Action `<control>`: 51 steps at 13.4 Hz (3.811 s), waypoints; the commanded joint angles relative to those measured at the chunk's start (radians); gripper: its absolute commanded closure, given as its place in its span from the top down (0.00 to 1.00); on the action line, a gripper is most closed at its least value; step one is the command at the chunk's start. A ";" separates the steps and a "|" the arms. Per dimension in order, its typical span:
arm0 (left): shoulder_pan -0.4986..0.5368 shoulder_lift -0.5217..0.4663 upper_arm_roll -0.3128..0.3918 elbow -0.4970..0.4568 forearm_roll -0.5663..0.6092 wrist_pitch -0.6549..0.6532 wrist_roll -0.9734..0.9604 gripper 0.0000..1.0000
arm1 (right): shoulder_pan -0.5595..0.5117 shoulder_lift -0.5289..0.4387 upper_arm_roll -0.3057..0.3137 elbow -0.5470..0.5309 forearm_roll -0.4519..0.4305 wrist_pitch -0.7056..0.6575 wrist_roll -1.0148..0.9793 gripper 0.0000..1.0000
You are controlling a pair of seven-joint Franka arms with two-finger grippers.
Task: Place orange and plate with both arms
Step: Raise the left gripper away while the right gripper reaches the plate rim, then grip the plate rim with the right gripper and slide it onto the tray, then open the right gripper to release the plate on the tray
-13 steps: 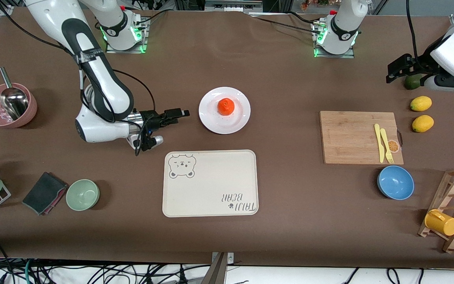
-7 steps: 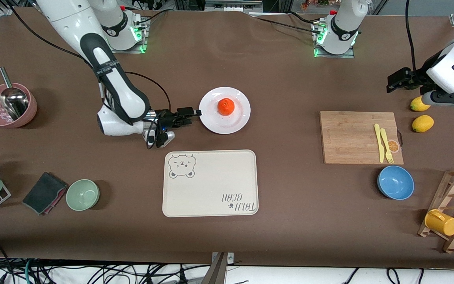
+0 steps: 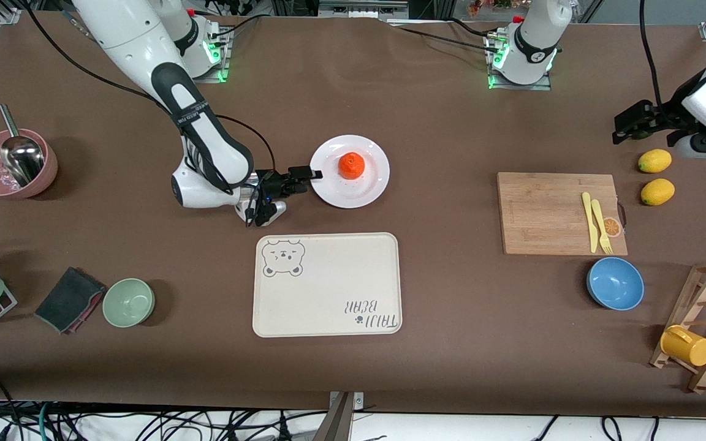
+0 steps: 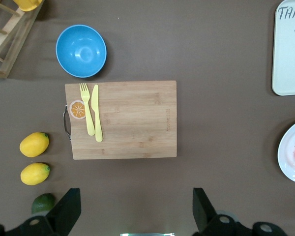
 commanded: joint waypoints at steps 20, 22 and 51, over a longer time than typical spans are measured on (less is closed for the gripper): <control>0.105 -0.052 -0.122 -0.014 -0.010 -0.032 0.016 1.00 | -0.075 0.082 -0.032 0.236 0.015 -0.089 0.052 0.00; 0.105 -0.045 -0.121 -0.010 -0.010 -0.034 0.015 1.00 | -0.147 0.140 -0.054 0.347 -0.007 -0.182 0.061 0.00; 0.105 -0.047 -0.121 -0.010 -0.010 -0.044 0.015 1.00 | -0.043 0.314 -0.066 0.755 -0.619 -0.024 0.424 1.00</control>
